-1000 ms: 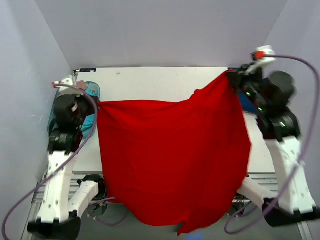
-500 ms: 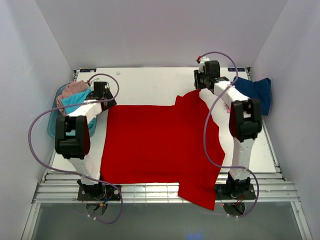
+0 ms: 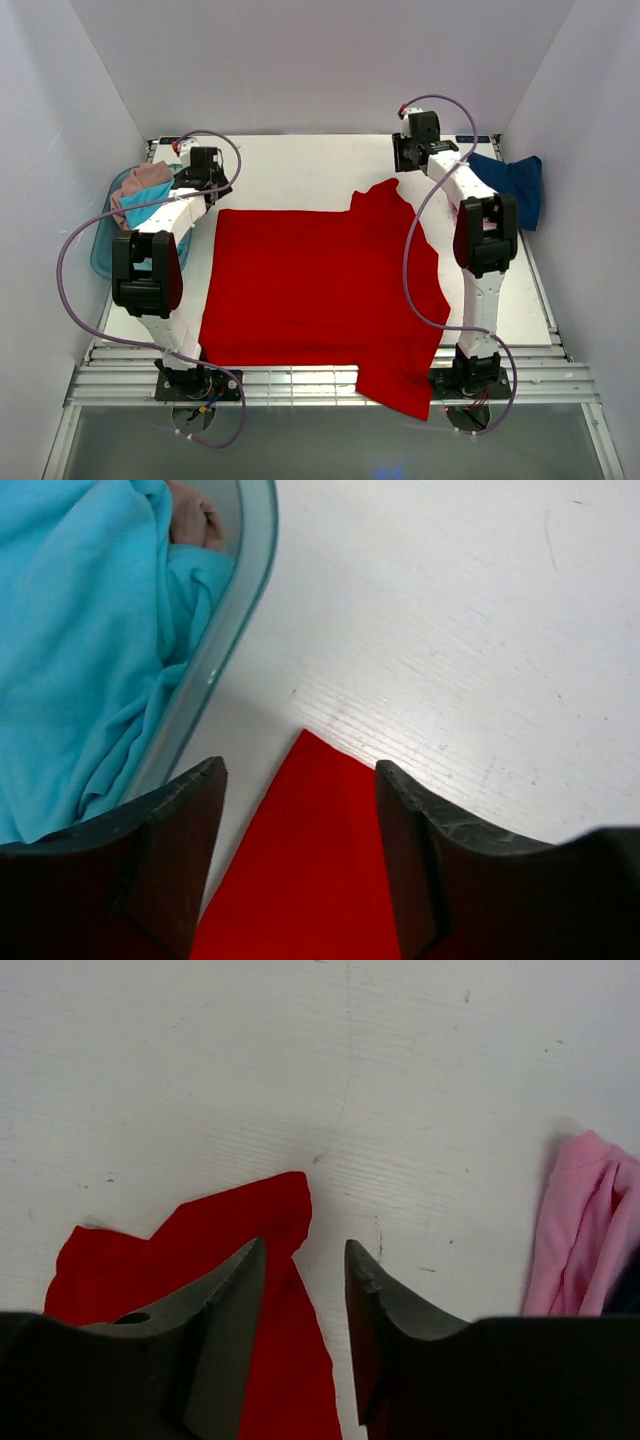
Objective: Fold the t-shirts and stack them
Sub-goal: Flatten out the tshirt
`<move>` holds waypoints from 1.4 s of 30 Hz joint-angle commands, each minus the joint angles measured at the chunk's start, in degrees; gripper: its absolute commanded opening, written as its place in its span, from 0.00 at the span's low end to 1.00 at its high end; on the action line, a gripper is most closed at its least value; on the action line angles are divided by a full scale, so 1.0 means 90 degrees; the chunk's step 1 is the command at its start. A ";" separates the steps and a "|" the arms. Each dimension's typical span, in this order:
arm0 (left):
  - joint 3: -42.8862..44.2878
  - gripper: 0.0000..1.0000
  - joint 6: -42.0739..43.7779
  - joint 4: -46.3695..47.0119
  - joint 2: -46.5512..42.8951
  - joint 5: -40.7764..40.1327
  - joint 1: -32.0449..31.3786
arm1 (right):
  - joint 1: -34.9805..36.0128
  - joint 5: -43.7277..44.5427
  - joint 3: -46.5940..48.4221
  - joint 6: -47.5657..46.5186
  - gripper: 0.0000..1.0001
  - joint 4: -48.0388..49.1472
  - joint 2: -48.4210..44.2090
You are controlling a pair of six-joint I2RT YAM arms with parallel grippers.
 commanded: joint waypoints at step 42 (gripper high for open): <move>0.2034 0.00 -0.0156 -0.0700 0.2910 0.0353 -0.0097 | -0.0040 -0.0774 0.1414 0.0904 0.08 -0.1373 0.1708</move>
